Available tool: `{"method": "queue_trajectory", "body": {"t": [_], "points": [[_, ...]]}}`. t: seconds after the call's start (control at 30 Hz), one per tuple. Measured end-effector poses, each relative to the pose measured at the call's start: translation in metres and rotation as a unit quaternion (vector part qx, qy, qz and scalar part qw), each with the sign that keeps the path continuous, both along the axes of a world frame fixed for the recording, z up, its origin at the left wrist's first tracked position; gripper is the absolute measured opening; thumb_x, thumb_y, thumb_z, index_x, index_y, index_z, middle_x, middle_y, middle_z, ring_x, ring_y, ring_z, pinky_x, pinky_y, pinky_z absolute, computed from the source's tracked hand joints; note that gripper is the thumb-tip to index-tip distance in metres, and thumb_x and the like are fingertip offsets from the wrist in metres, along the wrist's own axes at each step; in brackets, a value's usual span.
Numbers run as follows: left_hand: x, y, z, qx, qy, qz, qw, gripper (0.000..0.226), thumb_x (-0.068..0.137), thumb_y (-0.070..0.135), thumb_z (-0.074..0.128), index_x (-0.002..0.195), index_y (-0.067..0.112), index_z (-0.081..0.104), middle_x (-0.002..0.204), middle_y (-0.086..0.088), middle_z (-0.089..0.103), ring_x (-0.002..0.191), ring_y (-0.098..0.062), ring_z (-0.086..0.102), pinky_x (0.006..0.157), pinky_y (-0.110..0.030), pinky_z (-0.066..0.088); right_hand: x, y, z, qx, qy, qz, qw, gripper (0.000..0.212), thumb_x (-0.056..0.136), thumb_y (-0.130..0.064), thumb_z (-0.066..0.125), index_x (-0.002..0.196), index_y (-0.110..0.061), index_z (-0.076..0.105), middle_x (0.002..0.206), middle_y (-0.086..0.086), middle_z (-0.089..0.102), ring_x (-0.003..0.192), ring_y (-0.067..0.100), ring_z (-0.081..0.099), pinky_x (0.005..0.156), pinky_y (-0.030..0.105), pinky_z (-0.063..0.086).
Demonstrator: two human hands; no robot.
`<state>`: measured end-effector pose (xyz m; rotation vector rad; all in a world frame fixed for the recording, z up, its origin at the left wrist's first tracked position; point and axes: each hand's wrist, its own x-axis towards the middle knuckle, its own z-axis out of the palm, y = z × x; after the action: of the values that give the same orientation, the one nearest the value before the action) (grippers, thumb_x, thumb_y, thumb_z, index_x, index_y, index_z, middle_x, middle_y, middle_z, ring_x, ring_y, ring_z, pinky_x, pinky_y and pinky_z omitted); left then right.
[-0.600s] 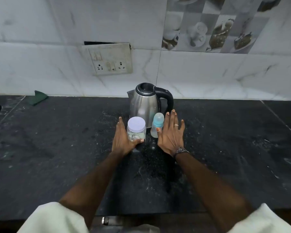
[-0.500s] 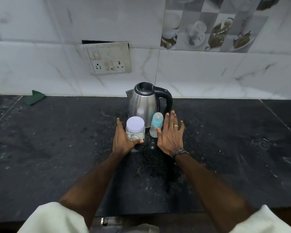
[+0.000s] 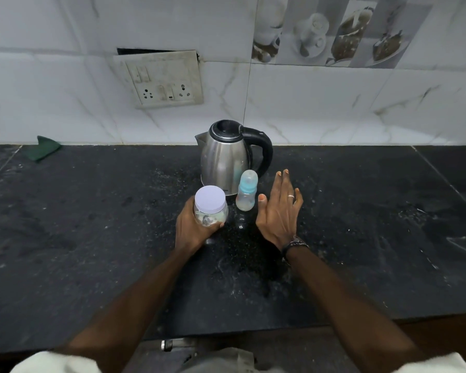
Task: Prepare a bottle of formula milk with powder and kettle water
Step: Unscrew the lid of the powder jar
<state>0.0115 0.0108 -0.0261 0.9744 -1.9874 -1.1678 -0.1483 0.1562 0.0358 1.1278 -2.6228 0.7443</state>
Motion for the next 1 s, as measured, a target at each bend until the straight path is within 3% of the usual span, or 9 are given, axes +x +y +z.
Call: {"method": "queue_trajectory", "body": {"t": [0.23, 0.43, 0.57, 0.67, 0.83, 1.0], "points": [[0.033, 0.032, -0.001, 0.026, 0.026, 0.002, 0.999, 0.092, 0.056, 0.025, 0.098, 0.133, 0.035, 0.049, 0.128, 0.016, 0.06, 0.115, 0.009, 0.055, 0.095, -0.018, 0.048, 0.017, 0.009, 0.007, -0.057, 0.04, 0.024, 0.997, 0.055, 0.095, -0.03, 0.046, 0.144, -0.005, 0.045, 0.159, 0.018, 0.031, 0.141, 0.029, 0.039, 0.114, 0.056, 0.023], [0.055, 0.052, -0.01, 0.012, 0.022, 0.003, 1.0, 0.097, 0.055, 0.031, 0.098, 0.139, 0.02, 0.051, 0.135, 0.007, 0.06, 0.122, 0.004, 0.054, 0.098, -0.008, 0.041, 0.05, 0.002, 0.015, -0.067, 0.063, 0.098, 0.991, 0.042, 0.088, -0.026, 0.053, 0.125, -0.01, 0.064, 0.143, 0.016, 0.053, 0.121, 0.032, 0.056, 0.109, 0.053, 0.032], [0.064, 0.063, -0.012, 0.02, 0.032, 0.006, 0.999, 0.097, 0.053, 0.029, 0.099, 0.138, 0.017, 0.053, 0.135, 0.005, 0.061, 0.123, 0.0, 0.055, 0.1, -0.015, 0.045, 0.071, -0.003, 0.023, -0.031, 0.044, 0.171, 0.984, 0.033, 0.087, -0.028, 0.058, 0.112, -0.009, 0.069, 0.124, 0.012, 0.063, 0.106, 0.032, 0.062, 0.088, 0.05, 0.048], [0.07, 0.068, -0.012, 0.03, 0.033, 0.005, 0.999, 0.093, 0.052, 0.032, 0.098, 0.134, 0.018, 0.056, 0.129, 0.006, 0.064, 0.118, -0.002, 0.06, 0.096, -0.021, 0.051, 0.091, -0.006, 0.033, 0.075, 0.022, 0.198, 0.977, 0.045, 0.086, -0.049, 0.052, 0.103, -0.012, 0.068, 0.111, 0.01, 0.062, 0.093, 0.032, 0.063, 0.077, 0.044, 0.053], [0.077, 0.071, -0.017, 0.046, 0.037, 0.006, 0.998, 0.09, 0.054, 0.033, 0.093, 0.134, 0.015, 0.055, 0.126, 0.002, 0.066, 0.115, -0.012, 0.064, 0.093, -0.044, 0.055, 0.116, -0.01, 0.041, 0.222, 0.046, 0.195, 0.954, 0.074, 0.083, -0.074, 0.045, 0.115, -0.008, 0.059, 0.118, 0.013, 0.054, 0.096, 0.032, 0.061, 0.072, 0.036, 0.044], [0.079, 0.069, -0.018, 0.05, 0.038, -0.002, 0.998, 0.093, 0.054, 0.018, 0.097, 0.136, 0.013, 0.055, 0.126, 0.002, 0.067, 0.115, -0.012, 0.064, 0.093, -0.045, 0.055, 0.123, -0.02, 0.042, 0.248, 0.072, 0.196, 0.946, 0.081, 0.081, -0.075, 0.049, 0.115, -0.002, 0.059, 0.112, 0.018, 0.058, 0.093, 0.033, 0.062, 0.066, 0.035, 0.032]]}}
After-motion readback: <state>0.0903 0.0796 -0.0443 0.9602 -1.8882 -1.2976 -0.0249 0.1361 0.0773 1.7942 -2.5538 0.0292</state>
